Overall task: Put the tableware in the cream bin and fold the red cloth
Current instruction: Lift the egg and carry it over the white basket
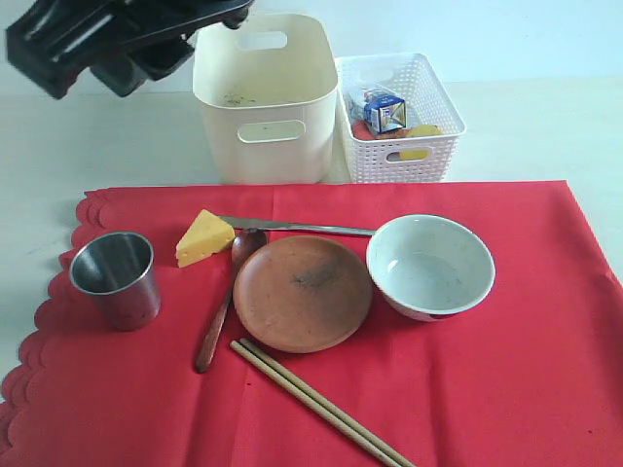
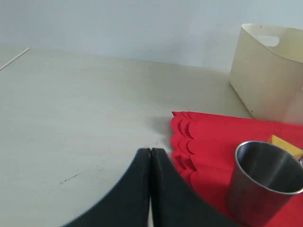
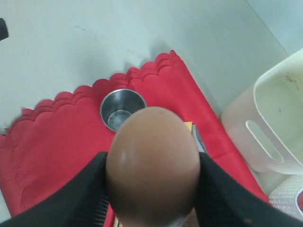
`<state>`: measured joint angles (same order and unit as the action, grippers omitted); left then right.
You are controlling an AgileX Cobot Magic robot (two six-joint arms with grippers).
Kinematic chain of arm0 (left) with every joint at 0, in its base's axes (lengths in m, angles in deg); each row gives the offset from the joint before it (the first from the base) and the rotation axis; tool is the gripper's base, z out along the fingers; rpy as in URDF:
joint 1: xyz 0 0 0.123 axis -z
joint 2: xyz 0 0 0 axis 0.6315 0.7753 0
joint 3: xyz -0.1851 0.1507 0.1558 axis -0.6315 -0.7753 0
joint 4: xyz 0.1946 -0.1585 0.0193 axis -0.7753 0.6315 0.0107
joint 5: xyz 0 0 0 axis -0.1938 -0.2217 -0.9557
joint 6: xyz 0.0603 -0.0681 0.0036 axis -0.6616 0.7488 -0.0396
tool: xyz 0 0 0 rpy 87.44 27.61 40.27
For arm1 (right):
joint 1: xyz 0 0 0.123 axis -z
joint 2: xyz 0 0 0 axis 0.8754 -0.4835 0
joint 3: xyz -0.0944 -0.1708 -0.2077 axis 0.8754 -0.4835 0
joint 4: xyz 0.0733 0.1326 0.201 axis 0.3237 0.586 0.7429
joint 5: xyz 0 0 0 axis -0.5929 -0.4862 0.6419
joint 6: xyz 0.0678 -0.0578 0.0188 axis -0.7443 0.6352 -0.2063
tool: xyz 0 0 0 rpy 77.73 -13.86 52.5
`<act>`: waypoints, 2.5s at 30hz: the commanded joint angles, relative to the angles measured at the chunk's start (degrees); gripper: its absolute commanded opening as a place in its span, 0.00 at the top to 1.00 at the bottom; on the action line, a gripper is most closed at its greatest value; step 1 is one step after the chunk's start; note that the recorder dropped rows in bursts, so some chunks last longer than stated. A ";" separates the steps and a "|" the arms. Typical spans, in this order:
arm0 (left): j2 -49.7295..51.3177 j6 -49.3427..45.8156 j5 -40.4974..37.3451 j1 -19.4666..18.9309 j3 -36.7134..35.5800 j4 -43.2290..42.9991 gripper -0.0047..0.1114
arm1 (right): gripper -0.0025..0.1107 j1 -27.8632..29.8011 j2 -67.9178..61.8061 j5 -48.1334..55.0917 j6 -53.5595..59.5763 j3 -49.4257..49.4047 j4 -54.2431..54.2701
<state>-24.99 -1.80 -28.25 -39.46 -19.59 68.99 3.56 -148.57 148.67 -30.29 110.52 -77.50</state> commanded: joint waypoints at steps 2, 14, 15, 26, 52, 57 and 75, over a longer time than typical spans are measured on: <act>-0.36 0.09 0.18 0.35 -0.15 0.03 0.95 | 0.98 5.56 0.58 -0.03 -0.35 -0.01 -1.00; -0.36 0.09 0.18 0.35 -0.15 0.03 0.95 | 0.98 16.71 0.58 -2.99 0.24 -0.01 -0.75; -0.36 0.09 0.18 0.35 -0.15 0.03 0.95 | 0.98 17.40 0.45 -3.26 0.32 -0.01 -0.75; -0.36 0.09 0.18 0.35 -0.15 0.03 0.95 | 0.98 26.45 -1.91 -7.33 0.78 -0.01 2.88; -0.36 0.09 0.18 0.35 -0.15 0.03 0.95 | 0.98 41.95 -17.17 -19.96 8.50 -0.01 18.08; -0.36 0.09 0.18 0.35 -0.15 0.03 0.95 | 0.98 41.95 -20.46 -22.84 8.50 -0.01 18.08; -0.36 0.09 0.18 0.35 -0.15 0.03 0.95 | 0.98 41.95 -31.60 -29.39 6.87 0.32 13.90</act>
<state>-24.99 -1.80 -28.25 -39.46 -19.59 68.99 45.29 -178.95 120.43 -23.30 110.52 -62.85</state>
